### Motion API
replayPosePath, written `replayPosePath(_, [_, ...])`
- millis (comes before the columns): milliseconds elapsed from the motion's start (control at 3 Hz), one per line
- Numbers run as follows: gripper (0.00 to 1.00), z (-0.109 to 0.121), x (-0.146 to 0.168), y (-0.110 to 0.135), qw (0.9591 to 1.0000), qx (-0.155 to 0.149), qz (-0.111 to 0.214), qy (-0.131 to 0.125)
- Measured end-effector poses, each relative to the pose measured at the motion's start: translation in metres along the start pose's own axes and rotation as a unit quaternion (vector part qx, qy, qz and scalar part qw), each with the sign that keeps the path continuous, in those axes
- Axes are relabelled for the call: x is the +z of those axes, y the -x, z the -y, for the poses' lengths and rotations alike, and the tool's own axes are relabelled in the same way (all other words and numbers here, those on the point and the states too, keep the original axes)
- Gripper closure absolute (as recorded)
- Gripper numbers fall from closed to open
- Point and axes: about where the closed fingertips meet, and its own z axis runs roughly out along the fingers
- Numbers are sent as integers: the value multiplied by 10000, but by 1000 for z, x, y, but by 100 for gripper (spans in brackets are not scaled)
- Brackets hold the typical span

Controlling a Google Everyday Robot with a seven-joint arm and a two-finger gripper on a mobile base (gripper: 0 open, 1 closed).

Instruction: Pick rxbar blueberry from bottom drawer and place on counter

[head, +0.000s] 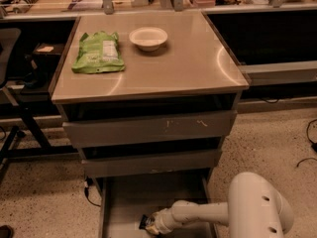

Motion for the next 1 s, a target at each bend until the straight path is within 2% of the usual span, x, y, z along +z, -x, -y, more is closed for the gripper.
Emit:
replayPosePath(333, [100, 0, 0, 0, 10000, 1, 2, 0])
replayPosePath(1000, [100, -1, -24, 1, 9987, 319, 377, -93])
